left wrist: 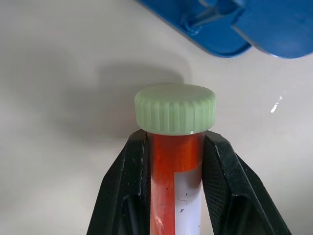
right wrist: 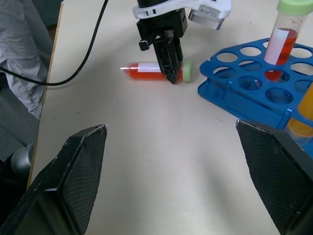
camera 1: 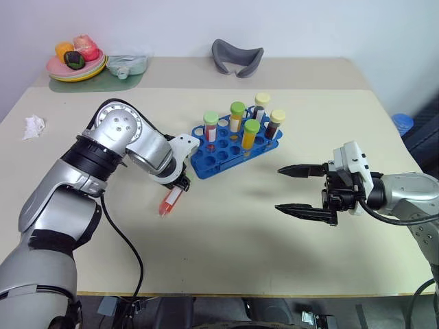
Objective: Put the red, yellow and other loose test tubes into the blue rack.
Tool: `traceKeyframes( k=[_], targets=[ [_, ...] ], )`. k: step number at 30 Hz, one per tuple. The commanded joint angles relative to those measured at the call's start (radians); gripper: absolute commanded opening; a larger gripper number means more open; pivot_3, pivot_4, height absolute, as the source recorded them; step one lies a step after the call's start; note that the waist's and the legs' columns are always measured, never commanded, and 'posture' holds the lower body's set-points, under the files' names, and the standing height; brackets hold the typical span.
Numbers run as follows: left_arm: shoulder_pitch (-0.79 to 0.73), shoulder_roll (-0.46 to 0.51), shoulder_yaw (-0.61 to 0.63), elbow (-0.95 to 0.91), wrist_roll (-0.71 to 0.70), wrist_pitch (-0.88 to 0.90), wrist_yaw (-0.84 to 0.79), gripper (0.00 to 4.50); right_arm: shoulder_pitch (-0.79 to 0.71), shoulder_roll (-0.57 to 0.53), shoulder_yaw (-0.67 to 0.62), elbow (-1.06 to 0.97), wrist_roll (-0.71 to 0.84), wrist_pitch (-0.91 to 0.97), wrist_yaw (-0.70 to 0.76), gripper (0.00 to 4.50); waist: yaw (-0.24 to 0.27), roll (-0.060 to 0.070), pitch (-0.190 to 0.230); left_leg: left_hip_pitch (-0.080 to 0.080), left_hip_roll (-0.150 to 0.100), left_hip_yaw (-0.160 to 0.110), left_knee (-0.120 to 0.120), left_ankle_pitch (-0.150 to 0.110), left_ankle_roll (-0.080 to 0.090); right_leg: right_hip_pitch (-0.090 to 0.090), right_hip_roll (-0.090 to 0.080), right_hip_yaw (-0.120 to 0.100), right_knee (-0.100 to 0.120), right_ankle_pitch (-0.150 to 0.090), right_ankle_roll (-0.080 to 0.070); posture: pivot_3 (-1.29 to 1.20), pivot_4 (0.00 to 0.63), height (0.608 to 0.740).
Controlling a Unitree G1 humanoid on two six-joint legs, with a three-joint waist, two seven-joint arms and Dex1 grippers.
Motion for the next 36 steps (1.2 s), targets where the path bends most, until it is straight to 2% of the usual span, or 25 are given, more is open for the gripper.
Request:
traceKeyframes(
  k=[1, 2, 4, 8, 11, 13, 18, 24, 30, 36],
  targets=[
    [0.055, 0.085, 0.205, -0.216, 0.066, -0.096, -0.073, 0.83, 0.020, 0.002, -0.039, -0.009, 0.014, -0.010, 0.004, 4.31, 0.000, -0.001, 0.000, 0.000, 0.000, 0.000, 0.000, 0.000, 0.000, -0.001, 0.000, 0.000, 0.002, 0.000, 0.000, 0.00, 0.150, 0.740],
    [0.087, 0.094, 0.249, -0.267, 0.091, -0.133, -0.083, 0.83, 0.027, 0.003, -0.046, -0.008, 0.016, -0.010, 0.001, 4.31, 0.003, -0.001, 0.000, -0.001, 0.000, 0.001, 0.000, 0.000, -0.001, -0.002, 0.000, 0.000, 0.003, 0.000, 0.000, 0.00, 0.150, 0.740],
    [0.218, 0.144, 0.414, -0.463, 0.254, -0.329, -0.218, 0.83, 0.042, 0.029, -0.068, -0.004, 0.031, 0.001, -0.039, 4.31, 0.004, 0.000, 0.000, -0.001, 0.000, 0.001, 0.000, 0.001, -0.001, -0.002, 0.000, 0.001, 0.003, 0.000, 0.000, 0.00, 0.150, 0.740],
    [0.527, 0.162, 0.603, -0.732, 0.591, -0.740, -0.596, 0.83, 0.078, 0.078, -0.114, -0.002, 0.033, -0.004, -0.107, 4.31, 0.007, 0.000, 0.000, 0.000, 0.000, 0.002, -0.002, 0.006, -0.011, -0.002, 0.000, 0.001, 0.003, 0.000, -0.001, 0.00, 0.150, 0.740],
    [0.687, 0.087, 0.691, -0.762, 0.704, -0.958, -0.820, 0.83, 0.110, 0.105, -0.148, 0.007, 0.022, -0.024, -0.141, 4.31, 0.011, 0.000, 0.000, 0.001, 0.000, 0.003, -0.003, 0.006, -0.010, 0.000, 0.000, 0.001, 0.001, 0.000, -0.001, 0.00, 0.150, 0.740],
    [0.721, 0.054, 0.671, -0.731, 0.812, -1.061, -0.902, 0.83, 0.150, 0.121, -0.178, 0.005, 0.009, -0.049, -0.154, 4.31, 0.020, 0.000, -0.001, 0.001, 0.000, 0.003, -0.002, 0.003, -0.006, 0.001, 0.000, 0.001, 0.001, 0.000, -0.001, 0.00, 0.150, 0.740],
    [0.689, -0.021, 0.587, -0.597, 1.004, -1.278, -1.166, 0.83, 0.239, 0.153, -0.220, -0.022, -0.012, -0.118, -0.158, 4.31, 0.034, 0.000, -0.001, 0.001, 0.000, 0.003, -0.003, 0.002, -0.003, 0.002, 0.000, 0.000, -0.003, 0.000, -0.001, 0.00, 0.150, 0.740],
    [0.528, -0.177, 0.553, -0.332, 1.042, -1.416, -1.449, 0.83, 0.304, 0.178, -0.239, -0.047, -0.056, -0.246, -0.138, 4.31, 0.031, 0.000, -0.001, 0.001, 0.000, 0.002, -0.003, 0.001, -0.002, 0.003, 0.000, 0.000, -0.004, 0.000, -0.001, 0.00, 0.150, 0.740],
    [0.413, -0.240, 0.547, -0.125, 1.071, -1.447, -1.658, 0.83, 0.299, 0.192, -0.216, -0.022, -0.129, -0.366, -0.127, 4.31, 0.023, 0.000, -0.001, 0.001, 0.000, 0.002, -0.003, 0.001, -0.001, 0.003, 0.000, 0.000, -0.004, 0.000, -0.001, 0.00, 0.150, 0.740],
    [0.322, -0.283, 0.560, 0.039, 1.081, -1.430, -1.784, 0.83, 0.296, 0.221, -0.171, -0.114, -0.162, -0.298, -0.275, 4.31, 0.026, 0.000, -0.001, 0.001, 0.000, 0.002, -0.003, 0.001, -0.001, 0.003, 0.000, -0.001, -0.004, 0.000, -0.001, 0.00, 0.150, 0.740]
  ],
)
